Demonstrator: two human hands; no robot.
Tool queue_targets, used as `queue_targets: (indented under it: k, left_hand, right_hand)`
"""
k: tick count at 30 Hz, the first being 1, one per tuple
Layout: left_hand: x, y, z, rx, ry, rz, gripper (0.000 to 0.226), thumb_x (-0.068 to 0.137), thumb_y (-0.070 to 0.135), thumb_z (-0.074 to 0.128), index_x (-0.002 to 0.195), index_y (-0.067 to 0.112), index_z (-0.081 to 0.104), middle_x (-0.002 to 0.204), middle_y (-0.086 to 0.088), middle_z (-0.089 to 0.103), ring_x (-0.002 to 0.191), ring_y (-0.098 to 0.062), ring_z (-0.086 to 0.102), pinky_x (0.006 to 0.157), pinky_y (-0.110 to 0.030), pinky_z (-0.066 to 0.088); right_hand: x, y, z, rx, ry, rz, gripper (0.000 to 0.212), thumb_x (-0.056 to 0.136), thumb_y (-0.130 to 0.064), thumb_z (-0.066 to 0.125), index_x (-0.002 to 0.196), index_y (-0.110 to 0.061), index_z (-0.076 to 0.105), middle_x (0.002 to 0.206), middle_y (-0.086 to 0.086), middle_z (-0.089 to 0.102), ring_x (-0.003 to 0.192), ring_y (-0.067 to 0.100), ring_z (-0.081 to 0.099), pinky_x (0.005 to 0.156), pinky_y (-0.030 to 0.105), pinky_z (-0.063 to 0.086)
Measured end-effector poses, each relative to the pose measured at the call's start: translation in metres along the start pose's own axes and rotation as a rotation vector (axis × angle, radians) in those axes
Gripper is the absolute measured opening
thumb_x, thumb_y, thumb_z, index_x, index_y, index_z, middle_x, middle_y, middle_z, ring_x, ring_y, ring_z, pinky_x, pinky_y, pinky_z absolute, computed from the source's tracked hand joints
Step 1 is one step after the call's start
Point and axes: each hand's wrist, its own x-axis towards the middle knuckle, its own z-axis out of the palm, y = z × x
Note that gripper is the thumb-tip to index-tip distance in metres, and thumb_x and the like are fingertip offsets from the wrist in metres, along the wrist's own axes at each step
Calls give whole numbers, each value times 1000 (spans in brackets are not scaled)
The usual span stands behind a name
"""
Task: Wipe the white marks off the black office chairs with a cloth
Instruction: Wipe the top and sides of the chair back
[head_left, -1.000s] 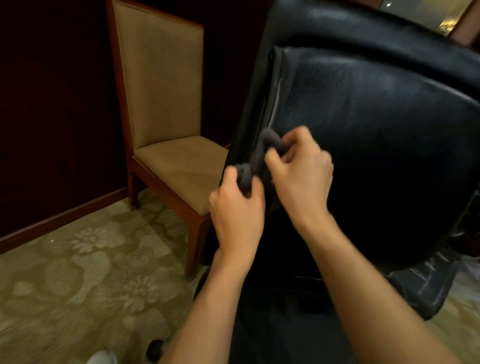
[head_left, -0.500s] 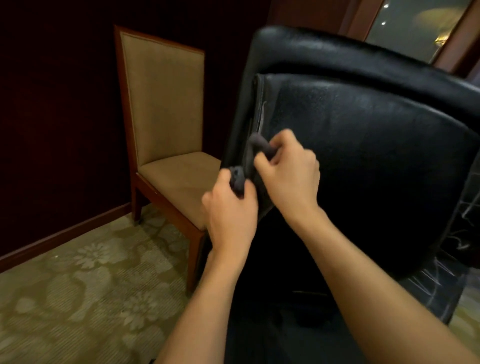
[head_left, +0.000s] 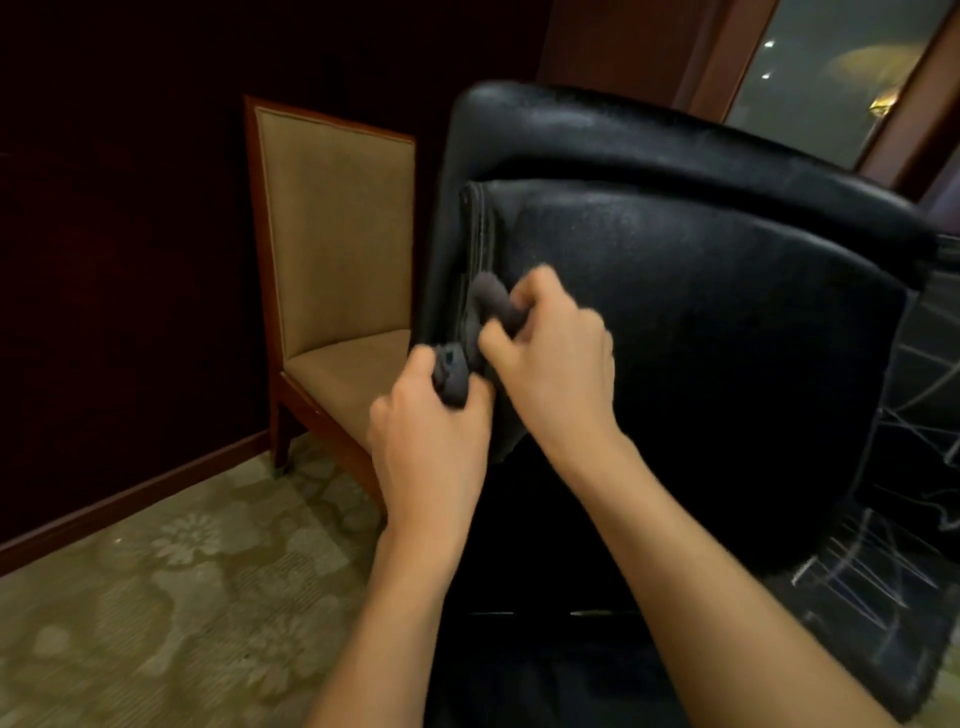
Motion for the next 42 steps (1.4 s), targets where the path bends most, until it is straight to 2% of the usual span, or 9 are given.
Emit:
queue_targets:
  k: [6, 9, 13, 18, 24, 30, 35, 39, 42]
  left_hand:
    - [-22, -6, -8, 1, 10, 10, 14, 86, 29, 63, 80, 18, 56, 74, -9, 67, 79, -41, 61, 66, -44, 40]
    - [18, 24, -4, -6, 82, 72, 15, 88, 29, 63, 84, 17, 56, 84, -15, 69, 85, -44, 56, 70, -44, 30]
    - [55, 46, -15, 22, 102, 85, 23, 87, 33, 61, 77, 20, 45, 79, -7, 60, 74, -31, 41, 62, -31, 16]
    - [21, 15, -39, 25, 56, 45, 22, 84, 32, 64, 76, 19, 48, 76, -9, 65, 83, -41, 56, 65, -41, 37]
    - [-25, -12, -47, 15, -15, -18, 27, 83, 32, 63, 69, 25, 41, 62, 2, 59, 69, -33, 60, 58, -39, 40]
    - [41, 31, -39, 48, 127, 62, 24, 87, 33, 62, 77, 25, 42, 84, -13, 67, 87, -43, 57, 65, -35, 24]
    - [66, 34, -46, 90, 30, 64, 26, 85, 35, 61, 72, 23, 43, 81, -6, 63, 86, -36, 57, 66, -34, 30]
    - [20, -1, -55, 74, -75, 68, 23, 80, 41, 61, 75, 22, 48, 73, -2, 64, 83, -36, 60, 64, -41, 44]
    - [-20, -33, -53, 108, -136, 31, 26, 70, 56, 46, 75, 30, 44, 68, 1, 62, 77, -33, 63, 63, -42, 49]
  right_hand:
    - [-20, 6, -3, 75, -7, 1, 19, 80, -32, 68, 84, -23, 51, 62, -8, 56, 69, 25, 64, 68, 43, 52]
    - [25, -11, -15, 94, 89, -30, 17, 80, -31, 67, 84, -25, 51, 70, -5, 60, 78, 27, 64, 68, 34, 45]
    - [54, -33, -21, 100, 76, -59, 16, 82, -30, 65, 87, -23, 52, 76, -4, 63, 79, 22, 61, 66, 32, 39]
    - [13, -33, -5, 120, 43, -77, 19, 81, -32, 65, 85, -24, 49, 74, 1, 65, 76, 31, 64, 70, 39, 50]
    - [-32, -17, -1, 161, -65, -60, 19, 78, -28, 68, 80, -24, 49, 56, -8, 53, 56, 20, 62, 60, 44, 53]
    - [45, -42, -14, 166, 75, -133, 16, 76, -32, 63, 81, -21, 53, 64, -1, 63, 63, 26, 66, 66, 42, 54]
    - [54, -52, -10, 175, 57, -129, 13, 79, -29, 63, 83, -25, 51, 69, -1, 64, 64, 27, 66, 69, 42, 55]
    - [6, -32, 4, 180, 12, -80, 17, 73, -34, 61, 82, -23, 51, 63, -1, 62, 63, 32, 66, 65, 46, 54]
    - [-42, -13, 13, 256, -74, -5, 24, 66, -44, 55, 81, -26, 49, 56, -5, 57, 54, 25, 65, 56, 47, 53]
